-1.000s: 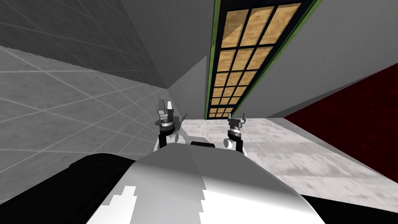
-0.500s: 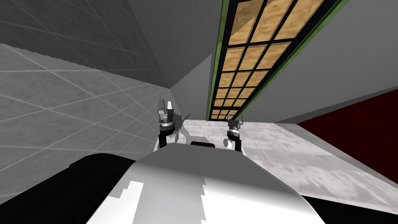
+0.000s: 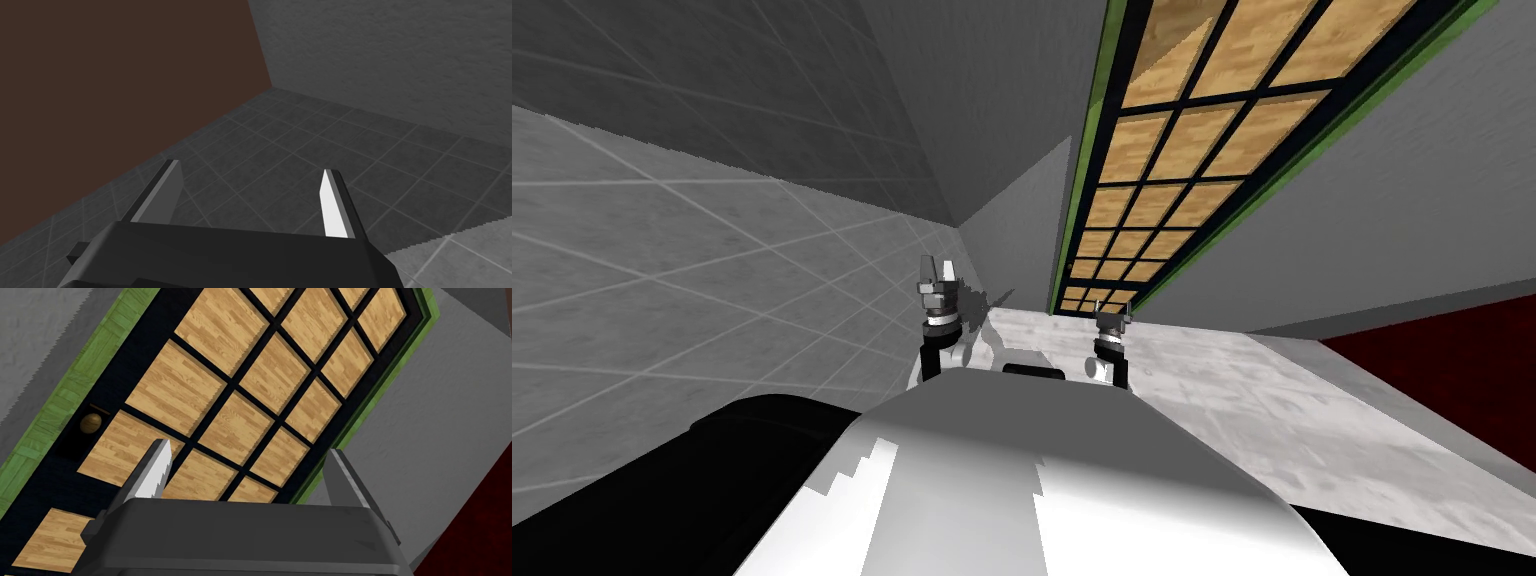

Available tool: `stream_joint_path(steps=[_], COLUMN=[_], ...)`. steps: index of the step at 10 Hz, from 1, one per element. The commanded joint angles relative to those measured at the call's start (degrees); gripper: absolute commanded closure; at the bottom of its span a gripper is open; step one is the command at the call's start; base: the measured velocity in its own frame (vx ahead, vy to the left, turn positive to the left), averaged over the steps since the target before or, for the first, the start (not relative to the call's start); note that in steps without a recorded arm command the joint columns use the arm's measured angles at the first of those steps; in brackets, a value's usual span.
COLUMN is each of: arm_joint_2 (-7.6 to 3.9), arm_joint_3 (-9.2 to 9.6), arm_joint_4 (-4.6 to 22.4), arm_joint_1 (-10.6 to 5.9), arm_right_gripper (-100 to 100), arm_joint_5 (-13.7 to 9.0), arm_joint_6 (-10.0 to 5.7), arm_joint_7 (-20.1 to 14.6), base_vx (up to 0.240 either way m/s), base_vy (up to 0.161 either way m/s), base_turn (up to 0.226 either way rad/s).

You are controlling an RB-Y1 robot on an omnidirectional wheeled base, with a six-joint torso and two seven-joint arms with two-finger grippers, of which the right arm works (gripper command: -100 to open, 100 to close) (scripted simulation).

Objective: Pull the door open

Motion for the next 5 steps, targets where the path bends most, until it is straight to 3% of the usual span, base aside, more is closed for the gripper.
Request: stream_joint_path(steps=[1,5], arm_joint_2=[-0.26,-0.54], arm_joint_3=[-0.19,-0.38], arm_joint_4=[2.72,7.30], arm_joint_1=[-0.98,-2.41], arm_right_gripper=[-100,-100], arm_joint_5=[-0.96,-2.62], arm_joint_6=[-0.50,-1.33], arm_joint_7=[-2.04,-5.43], base_vx=[0.102,0.071], base_vy=[-0.030,-0.024], base_turn=[0.184,0.108])
